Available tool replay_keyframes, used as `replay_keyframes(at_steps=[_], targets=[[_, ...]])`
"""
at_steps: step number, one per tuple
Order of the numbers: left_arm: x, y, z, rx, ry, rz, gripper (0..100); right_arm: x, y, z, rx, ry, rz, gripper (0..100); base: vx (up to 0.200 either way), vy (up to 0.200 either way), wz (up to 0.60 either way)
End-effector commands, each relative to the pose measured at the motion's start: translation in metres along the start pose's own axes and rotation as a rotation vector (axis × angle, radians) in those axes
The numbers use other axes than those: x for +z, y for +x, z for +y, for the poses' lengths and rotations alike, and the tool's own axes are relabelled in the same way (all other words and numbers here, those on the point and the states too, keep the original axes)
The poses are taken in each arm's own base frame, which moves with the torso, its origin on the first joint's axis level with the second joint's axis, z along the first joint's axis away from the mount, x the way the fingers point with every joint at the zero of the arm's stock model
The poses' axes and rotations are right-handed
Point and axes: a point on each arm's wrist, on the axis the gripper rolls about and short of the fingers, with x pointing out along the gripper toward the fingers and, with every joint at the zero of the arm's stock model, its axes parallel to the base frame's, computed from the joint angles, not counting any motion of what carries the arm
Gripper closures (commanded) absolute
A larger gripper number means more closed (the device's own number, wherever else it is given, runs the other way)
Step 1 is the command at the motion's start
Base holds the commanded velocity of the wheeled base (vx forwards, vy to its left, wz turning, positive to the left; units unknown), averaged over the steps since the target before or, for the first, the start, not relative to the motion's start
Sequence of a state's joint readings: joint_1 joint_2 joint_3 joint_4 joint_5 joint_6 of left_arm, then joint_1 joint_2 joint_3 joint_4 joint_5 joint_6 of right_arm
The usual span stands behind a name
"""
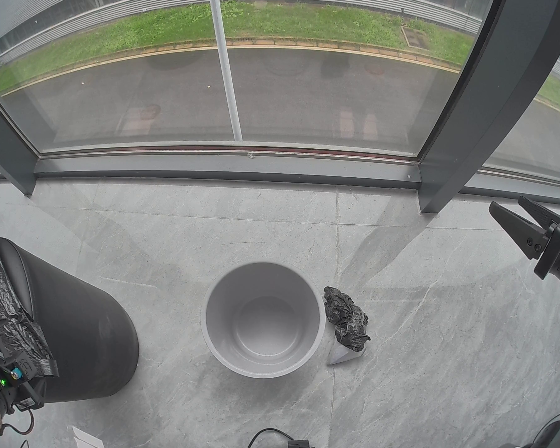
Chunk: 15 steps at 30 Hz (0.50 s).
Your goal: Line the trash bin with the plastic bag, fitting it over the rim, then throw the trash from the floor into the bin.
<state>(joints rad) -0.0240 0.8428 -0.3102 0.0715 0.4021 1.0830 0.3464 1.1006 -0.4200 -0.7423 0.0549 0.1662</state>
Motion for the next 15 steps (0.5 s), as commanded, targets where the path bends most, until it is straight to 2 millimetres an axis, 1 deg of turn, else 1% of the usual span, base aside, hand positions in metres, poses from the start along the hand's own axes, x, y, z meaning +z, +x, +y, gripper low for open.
replay_keyframes(at_steps=[1,6,12,15], targets=[[-0.004,-0.002,-0.007,-0.005,0.003,-0.009,0,-0.001,0.0,0.0,0.001,0.0,0.007,0,0.0,0.0,0.0],[-0.005,0.001,-0.012,-0.016,0.006,-0.003,0,-0.002,0.001,0.0,0.0,0.0,0.011,0,0.0,0.0,0.0],[-0.002,0.006,-0.011,-0.033,0.006,0.01,0,-0.003,0.003,-0.001,-0.001,0.002,0.019,0,0.0,0.0,0.0],[0.003,0.013,-0.008,-0.023,-0.001,0.006,0,-0.004,0.004,-0.001,-0.002,0.003,0.026,0,0.0,0.0,0.0]])
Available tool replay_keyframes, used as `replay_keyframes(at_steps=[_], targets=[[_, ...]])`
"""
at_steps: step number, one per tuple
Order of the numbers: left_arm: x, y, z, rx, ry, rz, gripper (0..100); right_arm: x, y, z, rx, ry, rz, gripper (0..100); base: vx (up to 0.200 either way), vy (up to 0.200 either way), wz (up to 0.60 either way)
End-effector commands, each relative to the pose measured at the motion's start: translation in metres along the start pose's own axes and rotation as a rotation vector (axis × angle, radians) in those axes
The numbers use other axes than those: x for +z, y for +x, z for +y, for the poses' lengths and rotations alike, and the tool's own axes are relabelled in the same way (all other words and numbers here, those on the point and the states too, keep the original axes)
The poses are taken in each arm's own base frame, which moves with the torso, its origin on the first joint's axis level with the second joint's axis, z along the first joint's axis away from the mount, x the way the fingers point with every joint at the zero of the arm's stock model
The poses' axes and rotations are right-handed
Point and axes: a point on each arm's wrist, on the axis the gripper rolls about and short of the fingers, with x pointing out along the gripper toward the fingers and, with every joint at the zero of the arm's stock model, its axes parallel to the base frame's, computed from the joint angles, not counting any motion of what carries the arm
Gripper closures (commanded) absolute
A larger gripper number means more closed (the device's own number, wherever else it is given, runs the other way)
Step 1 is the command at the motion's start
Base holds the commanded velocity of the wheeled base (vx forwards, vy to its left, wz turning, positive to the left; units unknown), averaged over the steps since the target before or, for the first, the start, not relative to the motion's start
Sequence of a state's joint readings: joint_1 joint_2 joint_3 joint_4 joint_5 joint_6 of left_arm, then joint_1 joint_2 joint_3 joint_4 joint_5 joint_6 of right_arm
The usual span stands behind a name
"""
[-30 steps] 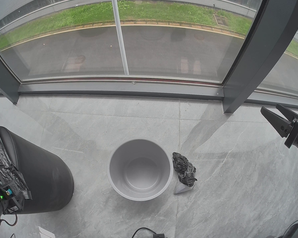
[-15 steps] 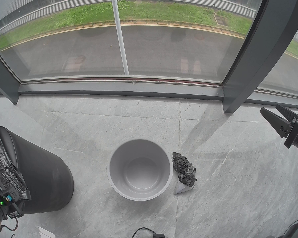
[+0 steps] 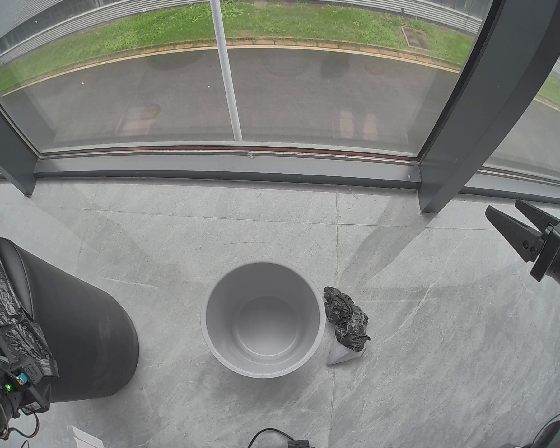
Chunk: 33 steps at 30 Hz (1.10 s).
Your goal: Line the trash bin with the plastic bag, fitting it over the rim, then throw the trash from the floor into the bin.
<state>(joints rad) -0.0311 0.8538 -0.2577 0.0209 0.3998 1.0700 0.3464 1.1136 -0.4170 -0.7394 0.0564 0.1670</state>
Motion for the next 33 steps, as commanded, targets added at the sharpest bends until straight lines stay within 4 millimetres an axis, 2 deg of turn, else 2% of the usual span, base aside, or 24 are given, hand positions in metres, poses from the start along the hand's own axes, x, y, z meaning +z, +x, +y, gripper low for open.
replay_keyframes(at_steps=[1,8,22,23,29,33], targets=[[0.005,0.008,0.002,-0.009,0.002,0.009,0,-0.002,0.002,0.0,-0.001,0.001,0.009,0,0.0,0.0,0.0],[0.012,0.026,0.012,0.011,-0.031,0.046,0,-0.002,0.001,0.0,-0.001,-0.001,0.007,0,0.0,0.0,0.0],[0.018,0.037,0.025,0.088,-0.081,0.052,0,-0.002,0.0,0.0,0.0,-0.001,0.004,0,0.0,0.0,0.0],[0.017,0.037,0.026,0.089,-0.086,0.053,100,-0.002,0.0,0.0,0.0,0.0,0.003,0,0.0,0.0,0.0],[0.017,0.037,0.025,0.086,-0.114,0.044,100,-0.001,-0.001,0.0,0.0,0.0,0.001,0,0.0,0.0,0.0],[0.024,0.033,0.029,0.047,-0.238,-0.139,100,-0.002,-0.001,0.0,0.0,-0.001,0.003,0,0.0,0.0,0.0]])
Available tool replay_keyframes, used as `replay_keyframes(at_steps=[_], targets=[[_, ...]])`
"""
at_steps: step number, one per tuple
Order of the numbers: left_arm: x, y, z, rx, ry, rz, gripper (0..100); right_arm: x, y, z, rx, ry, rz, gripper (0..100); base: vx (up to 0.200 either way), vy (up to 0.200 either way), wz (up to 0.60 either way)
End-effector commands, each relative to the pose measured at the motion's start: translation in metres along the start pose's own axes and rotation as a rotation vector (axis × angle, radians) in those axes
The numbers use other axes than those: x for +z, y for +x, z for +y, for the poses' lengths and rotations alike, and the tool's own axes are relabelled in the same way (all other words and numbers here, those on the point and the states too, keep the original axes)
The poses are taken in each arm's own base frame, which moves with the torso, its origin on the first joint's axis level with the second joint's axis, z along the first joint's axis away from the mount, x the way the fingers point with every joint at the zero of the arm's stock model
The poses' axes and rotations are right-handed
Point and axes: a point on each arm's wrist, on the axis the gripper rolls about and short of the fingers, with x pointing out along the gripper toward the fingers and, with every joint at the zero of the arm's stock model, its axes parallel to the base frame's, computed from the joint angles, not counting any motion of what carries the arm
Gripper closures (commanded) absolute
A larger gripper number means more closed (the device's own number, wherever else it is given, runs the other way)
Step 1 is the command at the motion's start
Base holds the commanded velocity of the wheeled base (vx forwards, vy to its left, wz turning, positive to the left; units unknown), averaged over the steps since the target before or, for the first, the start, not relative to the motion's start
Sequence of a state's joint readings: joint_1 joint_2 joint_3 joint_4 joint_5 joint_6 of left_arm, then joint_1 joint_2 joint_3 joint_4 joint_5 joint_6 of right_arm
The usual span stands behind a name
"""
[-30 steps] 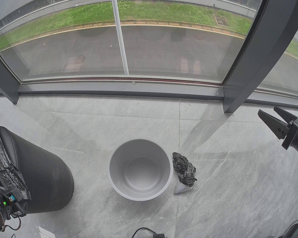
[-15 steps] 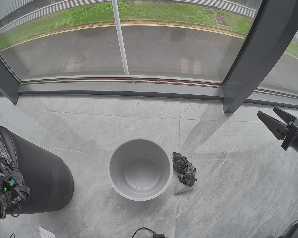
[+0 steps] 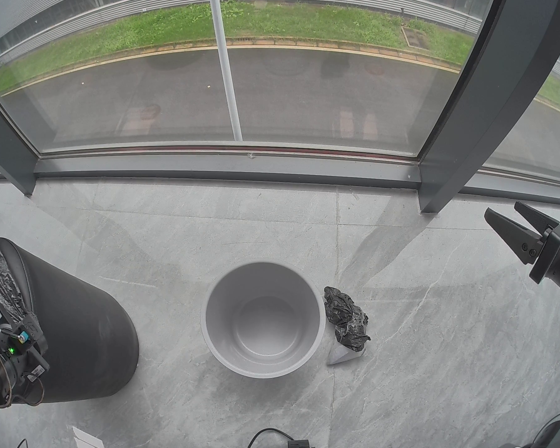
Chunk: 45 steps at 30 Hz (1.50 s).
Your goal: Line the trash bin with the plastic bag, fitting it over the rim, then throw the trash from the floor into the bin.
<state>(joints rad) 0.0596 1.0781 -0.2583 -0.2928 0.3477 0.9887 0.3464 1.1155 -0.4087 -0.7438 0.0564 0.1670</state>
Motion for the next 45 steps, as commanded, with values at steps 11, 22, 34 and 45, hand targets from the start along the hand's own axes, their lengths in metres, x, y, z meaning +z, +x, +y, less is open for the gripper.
replay_keyframes(at_steps=[11,22,34,45], targets=[[0.038,-0.02,0.05,-0.222,-1.276,-0.486,100,-0.003,-0.002,0.002,0.013,-0.002,0.009,0,0.0,0.0,0.0],[0.04,-0.027,0.059,-0.3,-1.599,-0.512,100,-0.014,0.001,0.006,0.045,-0.004,0.06,0,0.0,0.0,0.0],[0.085,-0.003,0.056,-0.758,-1.872,-0.338,100,-0.037,0.013,0.003,0.036,-0.013,0.172,0,0.0,0.0,0.0],[0.103,-0.007,0.045,-0.978,-1.831,-0.283,100,-0.049,0.009,0.015,0.111,-0.054,0.22,0,0.0,0.0,0.0]])
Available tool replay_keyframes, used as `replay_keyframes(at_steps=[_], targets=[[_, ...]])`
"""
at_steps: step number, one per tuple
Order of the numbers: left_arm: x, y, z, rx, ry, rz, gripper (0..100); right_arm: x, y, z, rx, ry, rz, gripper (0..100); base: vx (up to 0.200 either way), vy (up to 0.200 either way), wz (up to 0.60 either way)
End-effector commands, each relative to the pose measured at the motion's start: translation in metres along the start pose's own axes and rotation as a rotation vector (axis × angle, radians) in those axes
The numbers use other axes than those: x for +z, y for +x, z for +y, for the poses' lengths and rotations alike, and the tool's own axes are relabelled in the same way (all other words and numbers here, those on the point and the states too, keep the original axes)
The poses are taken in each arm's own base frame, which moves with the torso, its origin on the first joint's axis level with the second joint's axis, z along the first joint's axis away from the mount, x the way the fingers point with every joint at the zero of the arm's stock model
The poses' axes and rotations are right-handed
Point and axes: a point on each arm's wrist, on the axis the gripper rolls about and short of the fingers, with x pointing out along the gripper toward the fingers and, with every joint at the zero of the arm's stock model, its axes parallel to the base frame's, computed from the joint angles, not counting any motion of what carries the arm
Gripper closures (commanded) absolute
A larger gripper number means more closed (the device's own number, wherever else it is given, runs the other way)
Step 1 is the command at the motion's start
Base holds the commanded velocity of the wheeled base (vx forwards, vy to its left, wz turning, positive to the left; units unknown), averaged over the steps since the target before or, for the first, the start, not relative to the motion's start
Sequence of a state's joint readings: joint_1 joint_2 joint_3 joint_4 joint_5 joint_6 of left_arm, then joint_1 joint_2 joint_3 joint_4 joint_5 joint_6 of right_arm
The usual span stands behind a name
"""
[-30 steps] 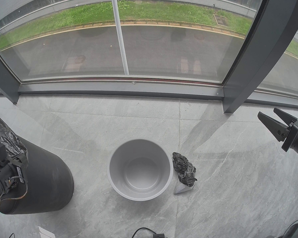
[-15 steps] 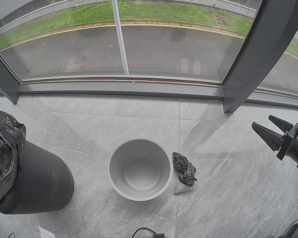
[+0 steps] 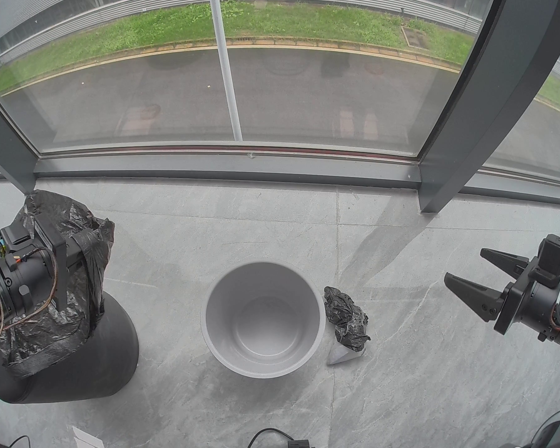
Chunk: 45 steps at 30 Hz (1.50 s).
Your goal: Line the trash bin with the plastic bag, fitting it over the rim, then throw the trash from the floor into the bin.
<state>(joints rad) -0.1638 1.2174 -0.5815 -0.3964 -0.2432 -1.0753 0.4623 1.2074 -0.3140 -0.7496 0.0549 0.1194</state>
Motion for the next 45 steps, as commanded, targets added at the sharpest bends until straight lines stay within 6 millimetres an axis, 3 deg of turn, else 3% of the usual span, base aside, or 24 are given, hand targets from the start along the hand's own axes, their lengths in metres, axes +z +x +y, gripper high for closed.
replay_keyframes(at_steps=[1,16,37,45], targets=[[-0.005,0.008,-0.004,-0.009,0.006,0.046,100,-0.007,0.001,0.005,0.03,-0.017,0.03,0,0.0,0.0,0.0],[-0.037,0.011,-0.042,-0.157,0.073,0.204,100,-0.014,0.005,0.01,0.058,-0.026,0.026,0,0.0,0.0,0.0],[-0.061,0.002,-0.059,-0.265,0.107,0.339,100,-0.028,0.014,0.02,0.12,-0.061,0.103,0,0.0,0.0,0.0],[-0.062,-0.011,-0.066,-0.318,0.109,0.349,100,-0.037,0.043,0.049,0.24,-0.089,0.134,0,0.0,0.0,0.0]])
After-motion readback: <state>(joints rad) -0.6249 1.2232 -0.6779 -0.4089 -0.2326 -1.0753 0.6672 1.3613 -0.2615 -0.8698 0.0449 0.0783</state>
